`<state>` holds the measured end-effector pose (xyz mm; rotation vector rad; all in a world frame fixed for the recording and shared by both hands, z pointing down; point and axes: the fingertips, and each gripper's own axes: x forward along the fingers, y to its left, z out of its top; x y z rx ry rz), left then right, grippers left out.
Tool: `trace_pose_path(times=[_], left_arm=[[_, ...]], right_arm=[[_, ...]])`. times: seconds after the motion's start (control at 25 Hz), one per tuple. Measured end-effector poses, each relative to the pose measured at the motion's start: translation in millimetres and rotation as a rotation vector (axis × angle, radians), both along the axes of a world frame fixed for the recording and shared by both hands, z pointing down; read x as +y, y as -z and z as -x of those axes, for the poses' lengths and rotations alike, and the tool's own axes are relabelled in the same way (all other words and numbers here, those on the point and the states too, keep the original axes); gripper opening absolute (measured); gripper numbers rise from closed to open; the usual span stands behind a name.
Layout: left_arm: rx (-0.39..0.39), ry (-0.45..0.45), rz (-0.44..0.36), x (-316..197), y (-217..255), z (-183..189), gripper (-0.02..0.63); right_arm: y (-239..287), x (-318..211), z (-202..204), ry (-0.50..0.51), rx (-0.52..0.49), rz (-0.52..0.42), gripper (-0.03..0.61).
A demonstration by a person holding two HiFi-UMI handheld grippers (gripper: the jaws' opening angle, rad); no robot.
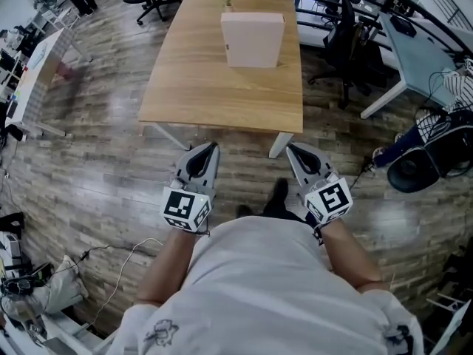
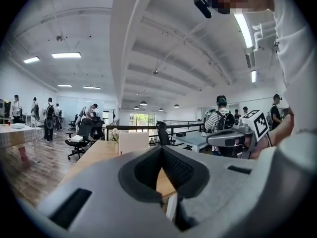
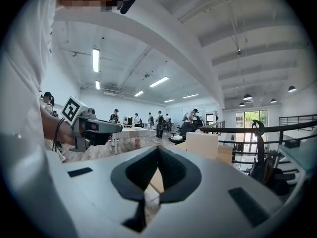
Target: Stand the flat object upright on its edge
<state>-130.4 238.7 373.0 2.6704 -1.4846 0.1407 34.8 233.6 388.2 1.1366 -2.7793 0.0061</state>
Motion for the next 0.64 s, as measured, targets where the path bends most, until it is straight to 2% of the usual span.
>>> trace_pose_path(times=[0.64], left_arm=[[0.018,-0.012,-0.015,15.2,4.0,14.0,0.006]], right_arm=[[8.5,16.4,21.7,0.002,0.007,-0.014,0.005]])
